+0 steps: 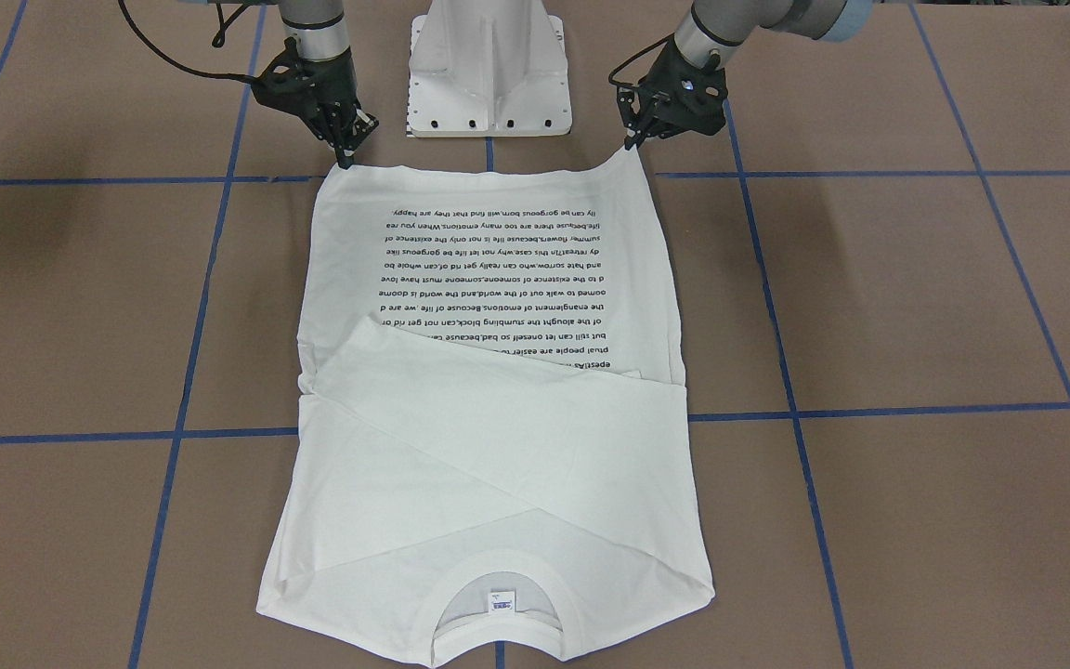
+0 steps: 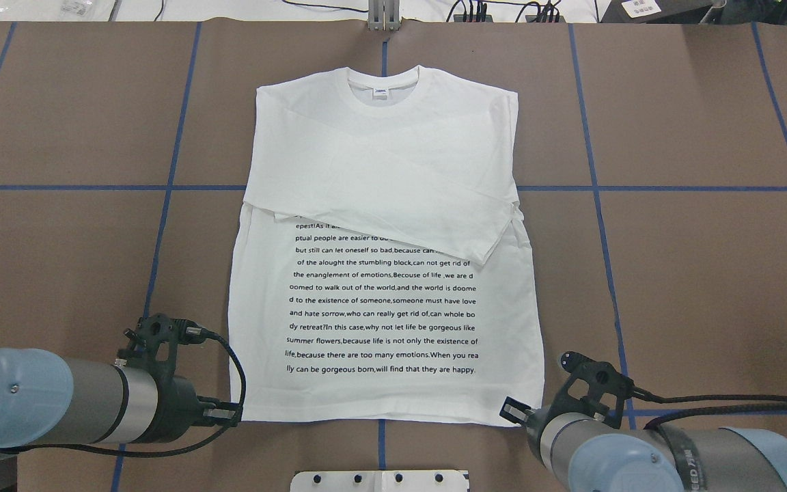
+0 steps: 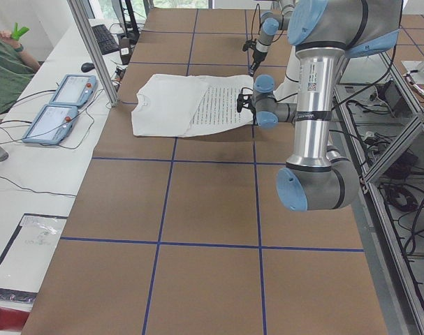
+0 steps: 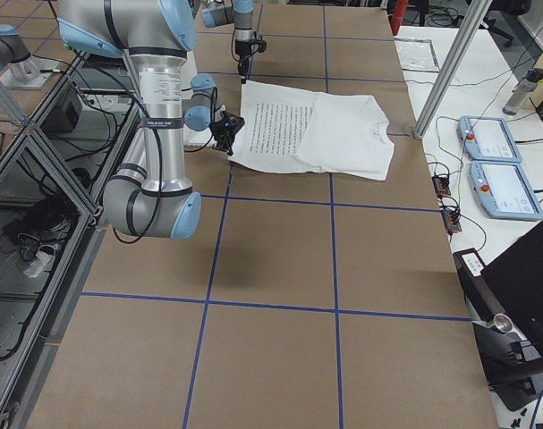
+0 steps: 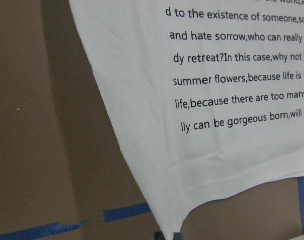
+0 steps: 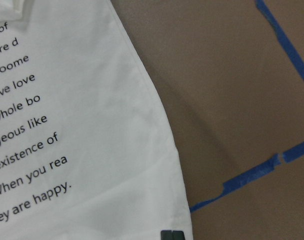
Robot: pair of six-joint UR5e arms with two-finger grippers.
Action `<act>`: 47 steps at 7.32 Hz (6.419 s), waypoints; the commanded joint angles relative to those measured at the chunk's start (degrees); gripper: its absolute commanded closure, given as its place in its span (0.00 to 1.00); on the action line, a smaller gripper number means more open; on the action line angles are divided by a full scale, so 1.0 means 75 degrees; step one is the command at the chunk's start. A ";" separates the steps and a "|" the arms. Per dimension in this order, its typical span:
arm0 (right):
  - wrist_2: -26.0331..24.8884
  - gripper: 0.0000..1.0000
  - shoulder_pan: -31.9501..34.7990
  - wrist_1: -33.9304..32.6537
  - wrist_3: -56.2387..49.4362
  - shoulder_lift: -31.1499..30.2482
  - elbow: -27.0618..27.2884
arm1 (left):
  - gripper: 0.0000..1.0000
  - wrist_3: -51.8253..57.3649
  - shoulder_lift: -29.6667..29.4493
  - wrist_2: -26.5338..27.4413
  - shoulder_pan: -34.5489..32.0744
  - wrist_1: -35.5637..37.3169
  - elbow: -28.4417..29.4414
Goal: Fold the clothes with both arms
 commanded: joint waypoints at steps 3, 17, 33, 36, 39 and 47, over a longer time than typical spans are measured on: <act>0.1820 1.00 0.1171 -0.5204 -0.0903 0.2228 0.2967 | 1.00 0.0107 -0.0316 -0.1696 -0.1033 0.3442 -0.2957; 0.2843 1.00 0.5968 -0.0210 -0.6066 0.5248 -0.5752 | 1.00 0.3636 -0.4793 -0.0660 -0.4848 0.1604 0.5856; 0.2855 0.00 0.6121 0.1264 -0.7226 0.5028 -0.6947 | 0.01 0.2114 -0.2346 -0.1223 -0.3104 -0.0230 0.3941; 0.2855 0.00 0.6121 0.1276 -0.7226 0.5028 -0.6923 | 0.30 0.2089 -0.2346 -0.1185 -0.3008 -0.0230 0.3964; 0.2866 0.00 0.6110 0.1287 -0.7226 0.5040 -0.6911 | 0.77 0.1984 -0.2346 -0.1173 -0.2985 -0.0206 0.3965; 0.2855 0.00 0.5841 0.1346 -0.7098 0.5017 -0.6619 | 1.00 0.5307 -0.1475 -0.1185 -0.4912 -0.0101 0.4146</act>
